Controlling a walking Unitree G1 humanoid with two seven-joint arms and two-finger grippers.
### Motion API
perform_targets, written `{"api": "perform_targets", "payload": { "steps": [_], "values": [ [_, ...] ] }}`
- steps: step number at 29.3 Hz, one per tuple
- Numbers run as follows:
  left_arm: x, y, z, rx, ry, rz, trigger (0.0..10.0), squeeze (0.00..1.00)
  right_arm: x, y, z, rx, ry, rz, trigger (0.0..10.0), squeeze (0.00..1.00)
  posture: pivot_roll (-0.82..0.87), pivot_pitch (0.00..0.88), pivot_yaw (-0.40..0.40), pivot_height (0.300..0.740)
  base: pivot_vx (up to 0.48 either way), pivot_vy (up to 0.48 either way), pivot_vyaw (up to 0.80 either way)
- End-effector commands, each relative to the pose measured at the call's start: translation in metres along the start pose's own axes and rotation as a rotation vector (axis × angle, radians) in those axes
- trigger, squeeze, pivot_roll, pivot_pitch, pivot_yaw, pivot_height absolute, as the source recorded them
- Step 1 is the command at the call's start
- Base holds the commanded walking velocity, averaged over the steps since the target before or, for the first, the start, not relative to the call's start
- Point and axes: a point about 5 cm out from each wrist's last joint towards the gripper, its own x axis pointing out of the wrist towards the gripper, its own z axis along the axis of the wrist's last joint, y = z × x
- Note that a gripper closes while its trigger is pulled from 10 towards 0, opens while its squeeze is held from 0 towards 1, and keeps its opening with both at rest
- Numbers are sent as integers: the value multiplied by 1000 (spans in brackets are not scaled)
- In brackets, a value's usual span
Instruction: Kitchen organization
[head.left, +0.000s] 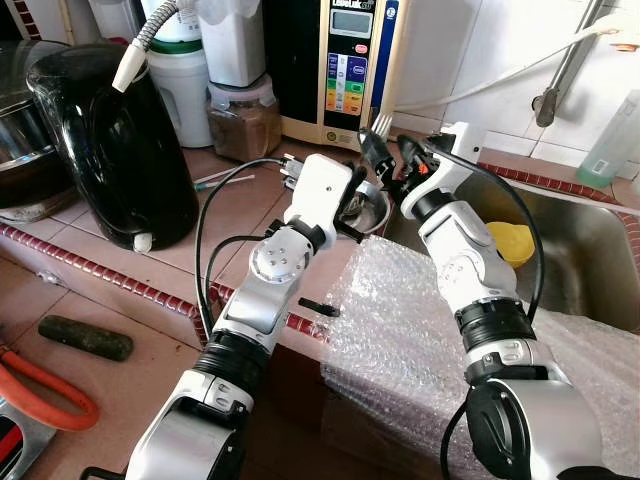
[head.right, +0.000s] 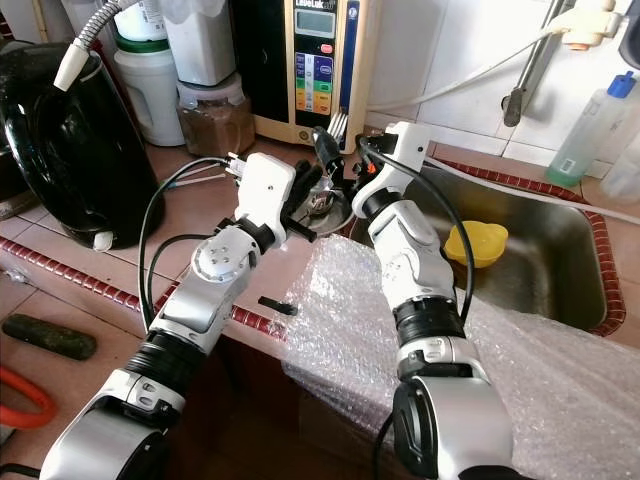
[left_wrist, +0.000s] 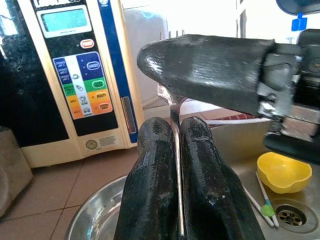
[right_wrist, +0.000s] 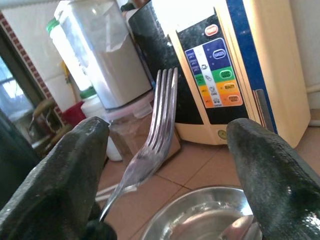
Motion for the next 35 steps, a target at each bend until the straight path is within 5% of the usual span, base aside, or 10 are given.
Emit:
{"api": "perform_targets", "payload": {
  "steps": [1, 27, 33, 35],
  "values": [
    [4, -3, 5, 20, -16, -27, 0, 0, 4, 0, 7, 31, -21, -12, 0, 0, 21, 0, 39, 740, 0, 0, 0],
    [6, -8, 4, 21, -23, -41, 0, 0, 7, -1, 2, 61, 21, 2, 0, 0, 17, 0, 27, 740, 0, 0, 0],
    [6, -9, 4, 23, -27, -45, 0, 0, 8, -1, 1, 22, 38, -8, 0, 0, 18, 0, 25, 740, 0, 0, 0],
    [6, -9, 5, 29, -31, -46, 0, 0, 8, -2, 2, -62, 45, -16, 0, 0, 19, 0, 24, 740, 0, 0, 0]
  ]
}}
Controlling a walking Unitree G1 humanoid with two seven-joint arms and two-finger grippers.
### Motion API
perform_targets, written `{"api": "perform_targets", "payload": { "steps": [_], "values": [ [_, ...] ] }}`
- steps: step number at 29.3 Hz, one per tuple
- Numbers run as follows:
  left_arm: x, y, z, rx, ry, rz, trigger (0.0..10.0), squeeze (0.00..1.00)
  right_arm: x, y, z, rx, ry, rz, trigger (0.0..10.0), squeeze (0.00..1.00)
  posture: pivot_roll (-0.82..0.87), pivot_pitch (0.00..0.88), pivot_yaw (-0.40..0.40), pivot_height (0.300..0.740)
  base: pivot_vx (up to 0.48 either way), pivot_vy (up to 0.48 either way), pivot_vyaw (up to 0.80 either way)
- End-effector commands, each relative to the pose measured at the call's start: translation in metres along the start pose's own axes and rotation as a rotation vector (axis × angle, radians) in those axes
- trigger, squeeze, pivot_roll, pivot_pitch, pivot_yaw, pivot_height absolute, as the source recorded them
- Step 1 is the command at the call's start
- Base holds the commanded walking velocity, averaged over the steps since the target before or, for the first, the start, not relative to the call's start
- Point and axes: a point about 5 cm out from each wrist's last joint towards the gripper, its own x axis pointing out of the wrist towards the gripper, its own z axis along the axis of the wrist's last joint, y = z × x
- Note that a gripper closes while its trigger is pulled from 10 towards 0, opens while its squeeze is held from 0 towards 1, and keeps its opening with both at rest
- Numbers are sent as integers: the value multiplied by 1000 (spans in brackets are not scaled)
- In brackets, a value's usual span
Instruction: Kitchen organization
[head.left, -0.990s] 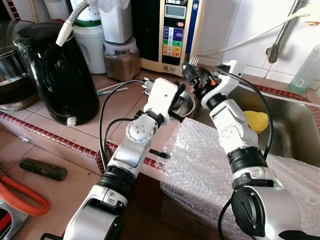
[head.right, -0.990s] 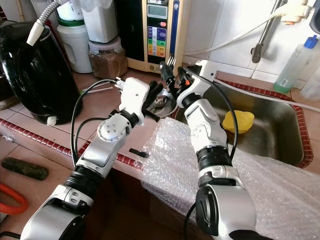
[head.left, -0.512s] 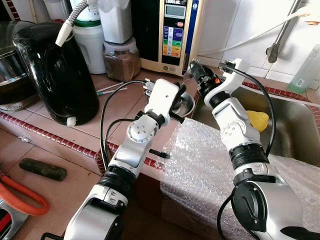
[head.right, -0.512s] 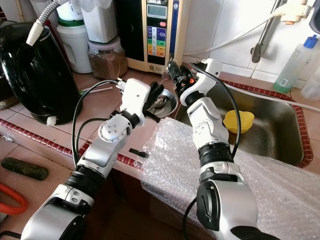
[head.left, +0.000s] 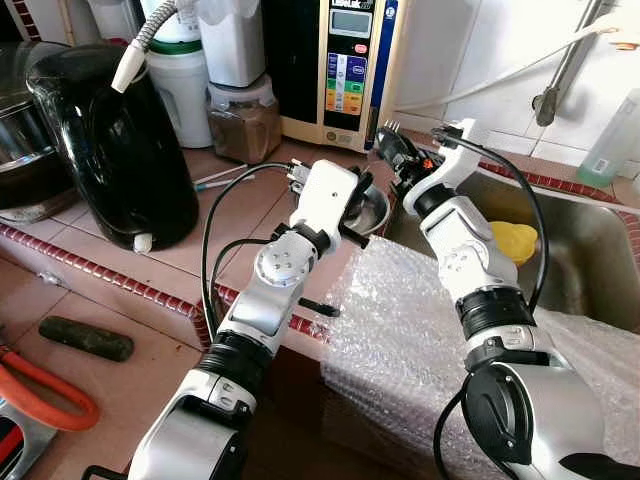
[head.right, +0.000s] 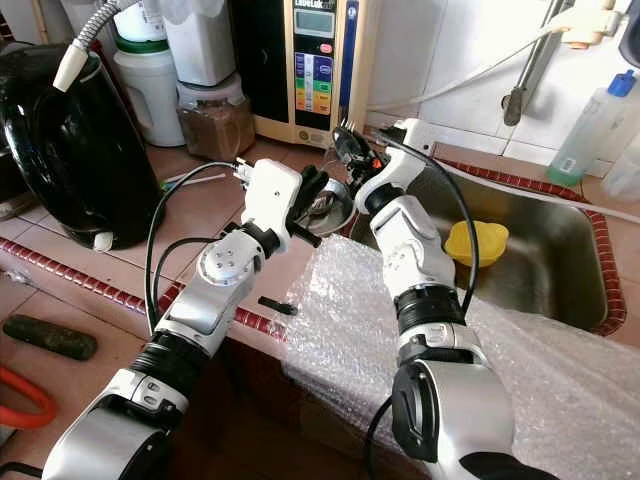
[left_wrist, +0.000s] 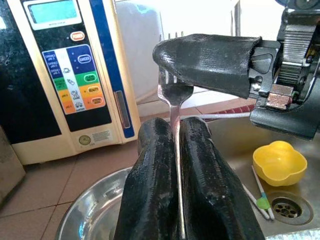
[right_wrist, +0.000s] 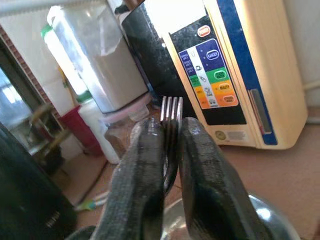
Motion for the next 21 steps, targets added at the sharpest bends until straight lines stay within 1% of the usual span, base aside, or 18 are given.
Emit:
{"api": "perform_targets", "payload": {
  "steps": [1, 13, 14, 15, 17, 21],
  "values": [
    [5, -5, 11, 26, -48, -23, 0, 0, 3, 1, 0, -48, 22, -10, 0, 0, 20, 0, 24, 740, 0, 0, 0],
    [5, -4, 12, 51, -57, -22, 0, 0, 3, -1, -1, -55, 23, -37, 0, 0, 21, 0, 19, 740, 0, 0, 0],
    [5, -5, 11, 36, -56, -32, 4235, 0, 3, -1, -1, -55, 23, -38, 0, 0, 20, 0, 20, 740, 0, 0, 0],
    [4, -6, 11, -7, -65, -53, 10000, 1000, 3, -1, 0, -54, 18, -41, 0, 0, 20, 0, 20, 740, 0, 0, 0],
    [3, -7, 10, -31, -65, -62, 10000, 1000, 3, -2, 1, -54, 16, -43, 0, 0, 20, 0, 20, 740, 0, 0, 0],
    [3, -4, 12, -25, -75, -35, 10000, 1000, 2, -5, 4, -49, 2, -60, 0, 0, 20, 0, 22, 740, 0, 0, 0]
  ]
}}
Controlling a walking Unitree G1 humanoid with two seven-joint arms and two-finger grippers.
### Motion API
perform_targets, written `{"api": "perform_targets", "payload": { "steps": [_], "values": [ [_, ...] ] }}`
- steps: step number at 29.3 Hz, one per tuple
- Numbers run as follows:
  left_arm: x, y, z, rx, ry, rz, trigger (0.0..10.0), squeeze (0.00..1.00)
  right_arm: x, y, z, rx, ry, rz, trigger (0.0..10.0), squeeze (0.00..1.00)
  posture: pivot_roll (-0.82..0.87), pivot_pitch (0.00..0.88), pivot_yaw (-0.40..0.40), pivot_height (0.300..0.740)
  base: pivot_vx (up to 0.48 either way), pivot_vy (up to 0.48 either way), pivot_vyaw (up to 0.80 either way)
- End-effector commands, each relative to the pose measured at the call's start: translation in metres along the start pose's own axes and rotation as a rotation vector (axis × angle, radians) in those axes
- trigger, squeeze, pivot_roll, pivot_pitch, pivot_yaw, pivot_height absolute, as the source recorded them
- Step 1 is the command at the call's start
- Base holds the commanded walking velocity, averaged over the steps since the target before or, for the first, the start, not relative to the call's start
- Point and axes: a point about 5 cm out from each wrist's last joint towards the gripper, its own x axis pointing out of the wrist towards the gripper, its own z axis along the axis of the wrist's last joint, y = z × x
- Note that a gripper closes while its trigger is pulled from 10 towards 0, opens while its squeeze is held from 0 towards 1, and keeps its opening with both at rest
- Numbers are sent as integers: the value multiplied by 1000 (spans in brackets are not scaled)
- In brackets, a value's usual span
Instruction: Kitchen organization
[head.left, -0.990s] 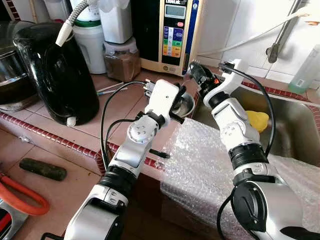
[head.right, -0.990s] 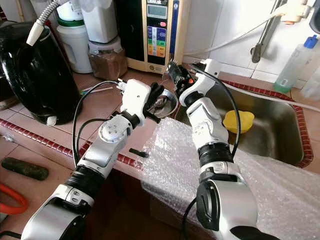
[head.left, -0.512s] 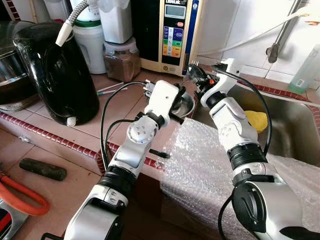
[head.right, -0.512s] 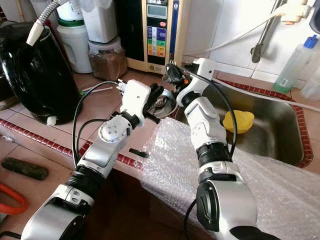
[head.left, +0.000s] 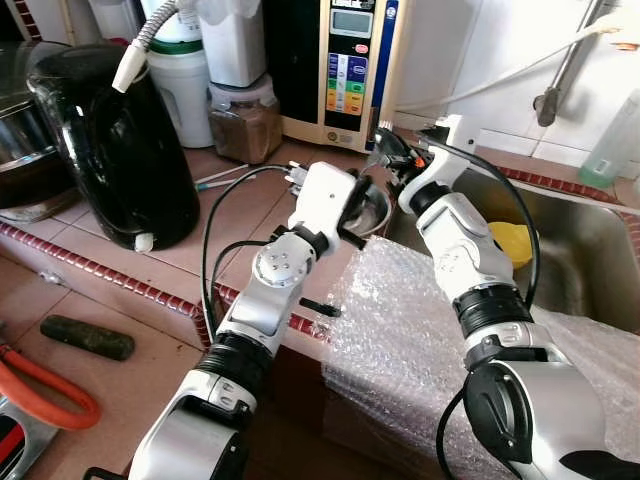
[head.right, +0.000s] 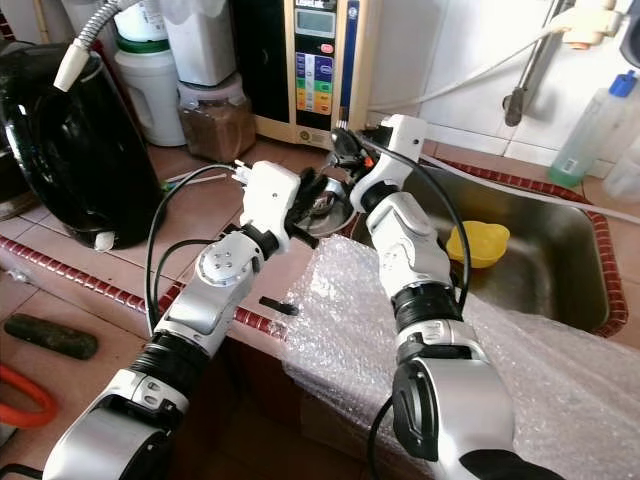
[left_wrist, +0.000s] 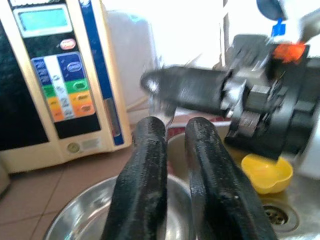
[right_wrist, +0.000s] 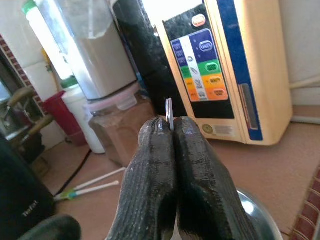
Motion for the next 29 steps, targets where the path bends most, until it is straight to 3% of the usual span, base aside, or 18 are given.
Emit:
{"api": "perform_targets", "payload": {
  "steps": [1, 8, 15, 18, 22, 25, 29],
  "values": [
    [3, 1, 8, 5, -32, -10, 10000, 1000, 1, -3, 8, -2, -25, -14, 0, 0, 20, 0, 22, 740, 0, 0, 0],
    [2, 8, 15, -16, -40, -15, 10000, 1000, 1, -12, 19, 46, -79, -77, 0, 0, 28, 0, 19, 740, 0, 0, 0],
    [-6, 17, 14, -18, -27, -6, 10000, 1000, -5, -35, 38, 64, -169, -220, 0, 0, 36, 0, 17, 740, 0, 0, 0],
    [-11, 22, 11, -7, -7, -1, 10000, 1000, -12, -52, 50, 133, -233, -310, 0, 0, 41, 0, 13, 740, 0, 0, 0],
    [-13, 25, 9, 0, 8, 8, 10000, 1000, -21, -67, 55, 49, -240, -394, 0, 0, 40, 0, 9, 740, 0, 0, 0],
    [-15, 25, 5, -11, 34, 7, 10000, 1000, -31, -81, 59, -82, -227, -471, 0, 0, 37, 0, 8, 740, 0, 0, 0],
    [-18, 14, 0, -50, 56, -88, 10000, 1000, -45, -99, 60, -180, -205, -565, 0, 0, 36, 0, 8, 740, 0, 0, 0]
  ]
}}
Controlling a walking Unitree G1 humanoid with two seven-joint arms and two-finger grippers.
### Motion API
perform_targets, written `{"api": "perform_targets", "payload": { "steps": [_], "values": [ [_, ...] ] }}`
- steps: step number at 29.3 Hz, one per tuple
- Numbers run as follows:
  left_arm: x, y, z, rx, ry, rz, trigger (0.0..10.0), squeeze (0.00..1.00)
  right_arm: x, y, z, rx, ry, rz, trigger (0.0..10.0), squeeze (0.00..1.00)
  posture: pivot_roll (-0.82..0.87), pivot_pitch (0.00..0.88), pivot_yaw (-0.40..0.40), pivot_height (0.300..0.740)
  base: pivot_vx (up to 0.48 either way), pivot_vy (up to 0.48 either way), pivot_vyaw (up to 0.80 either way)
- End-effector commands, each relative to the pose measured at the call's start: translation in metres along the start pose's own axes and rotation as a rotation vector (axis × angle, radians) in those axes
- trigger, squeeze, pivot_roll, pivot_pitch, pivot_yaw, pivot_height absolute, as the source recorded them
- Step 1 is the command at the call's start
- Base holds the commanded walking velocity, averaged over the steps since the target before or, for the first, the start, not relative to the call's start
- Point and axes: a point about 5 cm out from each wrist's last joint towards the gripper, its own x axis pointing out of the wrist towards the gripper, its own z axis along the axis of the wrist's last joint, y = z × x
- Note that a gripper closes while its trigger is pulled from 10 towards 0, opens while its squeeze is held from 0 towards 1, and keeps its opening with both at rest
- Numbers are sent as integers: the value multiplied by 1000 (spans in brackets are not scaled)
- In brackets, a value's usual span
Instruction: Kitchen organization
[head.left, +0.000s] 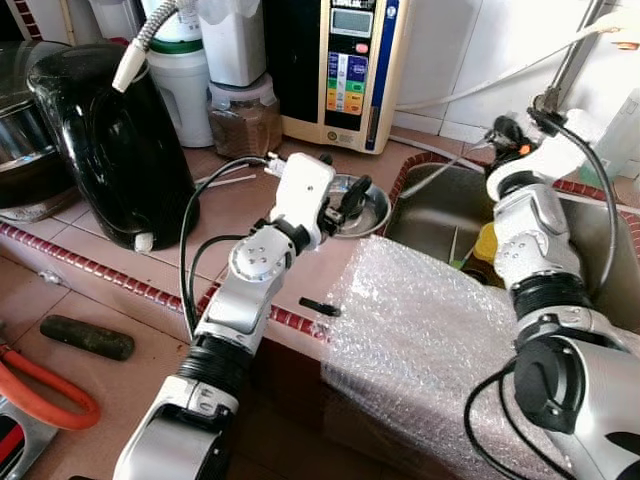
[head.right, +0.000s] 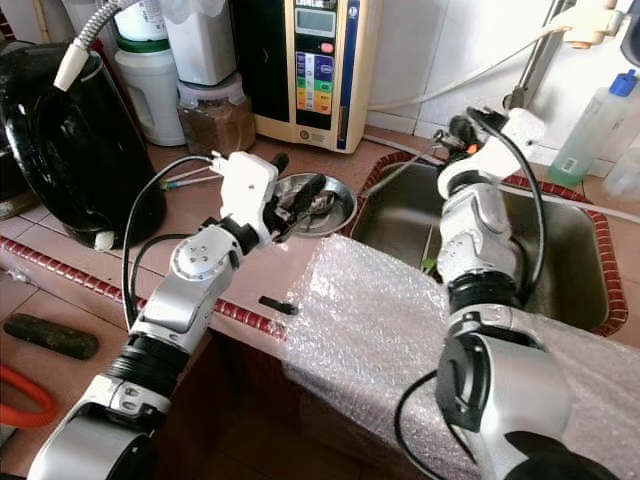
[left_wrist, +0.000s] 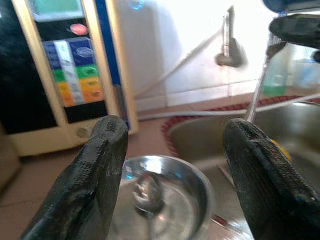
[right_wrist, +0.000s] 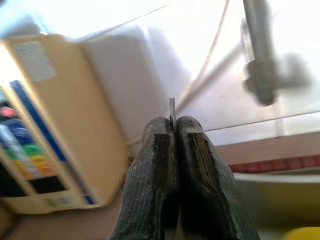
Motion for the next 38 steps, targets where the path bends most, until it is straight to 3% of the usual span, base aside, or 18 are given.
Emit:
{"api": "perform_targets", "payload": {
  "steps": [1, 5, 13, 22, 23, 24, 27, 28, 29, 30, 31, 32, 33, 35, 36, 38],
  "values": [
    [0, -8, 2, -9, 2, -67, 10000, 1000, -3, -11, -3, -58, 7, -43, 0, 0, 36, 0, 8, 740, 0, 0, 0],
    [1, -18, -6, -6, 37, -81, 10000, 1000, -9, -32, -10, -134, 35, -137, 0, 0, 27, 0, 11, 740, 0, 0, 0],
    [2, -18, -7, -24, 56, -49, 10000, 1000, -18, -37, -28, -148, 100, -152, 0, 0, 26, 0, 6, 740, 0, 0, 0],
    [1, -15, -13, 5, 96, -24, 10000, 1000, -19, -38, -31, -148, 120, -161, 0, 0, 29, 0, 2, 740, 0, 0, -698],
    [1, -15, -13, 13, 101, -29, 10000, 1000, -19, -39, -32, -146, 122, -166, 706, 0, 29, 0, 2, 740, 0, 0, -619],
    [1, -16, -13, 13, 104, -31, 10000, 1000, -19, -39, -32, -151, 123, -167, 3176, 0, 29, 0, 2, 740, 0, 0, 0],
    [1, -17, -14, 5, 114, -46, 10000, 1000, -20, -40, -33, -159, 129, -168, 3216, 0, 27, 0, 2, 740, 0, 0, 0],
    [1, -19, -15, 12, 126, -78, 10000, 1000, -20, -41, -34, -171, 134, -173, 4980, 0, 26, 0, 1, 740, 0, 0, 0],
    [1, -20, -16, 13, 141, -99, 10000, 1000, -21, -43, -35, -187, 146, -182, 10000, 0, 26, 0, 1, 740, 0, 0, 0],
    [1, -20, -16, 13, 141, -99, 10000, 1000, -21, -43, -35, -187, 146, -182, 10000, 0, 26, 0, 1, 740, 0, 0, 0],
    [0, -21, -18, 25, 162, -124, 10000, 953, -22, -46, -38, -228, 179, -204, 10000, 0, 25, 0, 1, 740, 0, 0, 0],
    [0, -22, -18, 31, 165, -133, 10000, 318, -23, -47, -39, -242, 192, -211, 10000, 0, 24, 0, 1, 740, 0, 0, 0],
    [0, -24, -19, 26, 171, -150, 10000, 0, -23, -48, -40, -257, 198, -222, 10000, 0, 23, 0, 1, 740, 0, 0, 0],
    [-2, -26, -21, 42, 190, -180, 10000, 0, -25, -52, -42, -241, 209, -243, 10000, 0, 23, 0, 1, 740, 0, 0, 0],
    [-2, -27, -23, 51, 200, -192, 10000, 0, -26, -54, -43, -219, 215, -255, 10000, 224, 23, 0, 1, 740, 0, 0, 0],
    [-2, -27, -23, 49, 202, -195, 10000, 0, -27, -55, -43, -211, 216, -261, 10000, 224, 23, 0, 1, 740, 0, 0, 0]
  ]
}}
